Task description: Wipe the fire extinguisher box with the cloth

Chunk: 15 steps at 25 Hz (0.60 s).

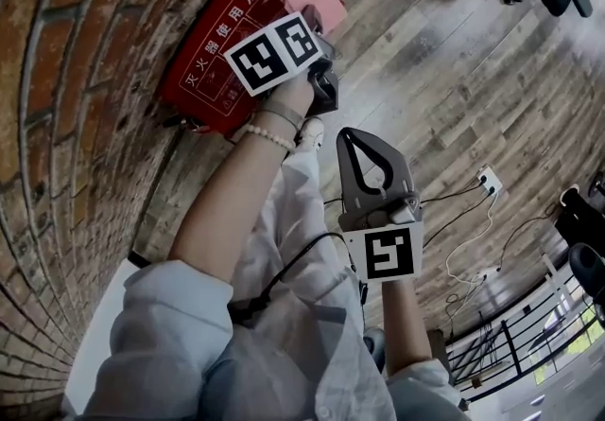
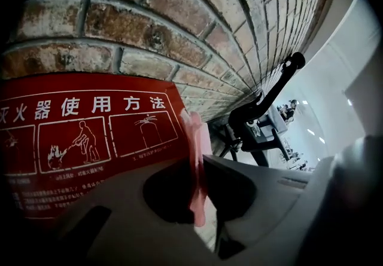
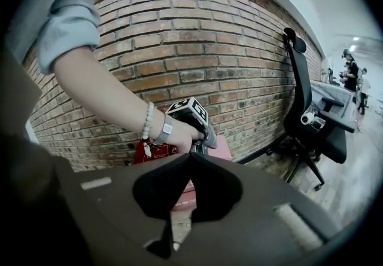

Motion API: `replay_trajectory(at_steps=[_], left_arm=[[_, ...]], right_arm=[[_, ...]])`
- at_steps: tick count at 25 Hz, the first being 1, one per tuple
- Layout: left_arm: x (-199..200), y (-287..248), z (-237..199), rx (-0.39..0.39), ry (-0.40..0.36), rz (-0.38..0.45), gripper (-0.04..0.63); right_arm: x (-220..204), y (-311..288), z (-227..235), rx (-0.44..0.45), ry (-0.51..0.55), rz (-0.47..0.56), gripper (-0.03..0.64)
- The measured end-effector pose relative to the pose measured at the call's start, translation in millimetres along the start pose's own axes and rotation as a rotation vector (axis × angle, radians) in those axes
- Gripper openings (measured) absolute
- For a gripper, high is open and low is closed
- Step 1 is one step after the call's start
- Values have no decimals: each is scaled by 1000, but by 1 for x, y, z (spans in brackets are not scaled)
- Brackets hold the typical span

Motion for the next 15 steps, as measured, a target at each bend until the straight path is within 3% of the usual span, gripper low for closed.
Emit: replay_trajectory(at_steps=[5, 15], left_arm=[[-3, -11, -8, 47, -13, -17, 12], [-2, -10, -11, 53, -14, -22, 12]], right_arm=[[-1, 1, 1, 0, -5, -4, 6], [-2, -2, -4, 5, -18, -5, 6]])
Point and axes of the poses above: the fingertips, and each gripper's own axes: y backward along the fingers, z to its right, x out of its top, the point moved 3 cm from there along y, backward along the fingers, and after that the axes turned 9 degrees about x, right-handed, at the moved point
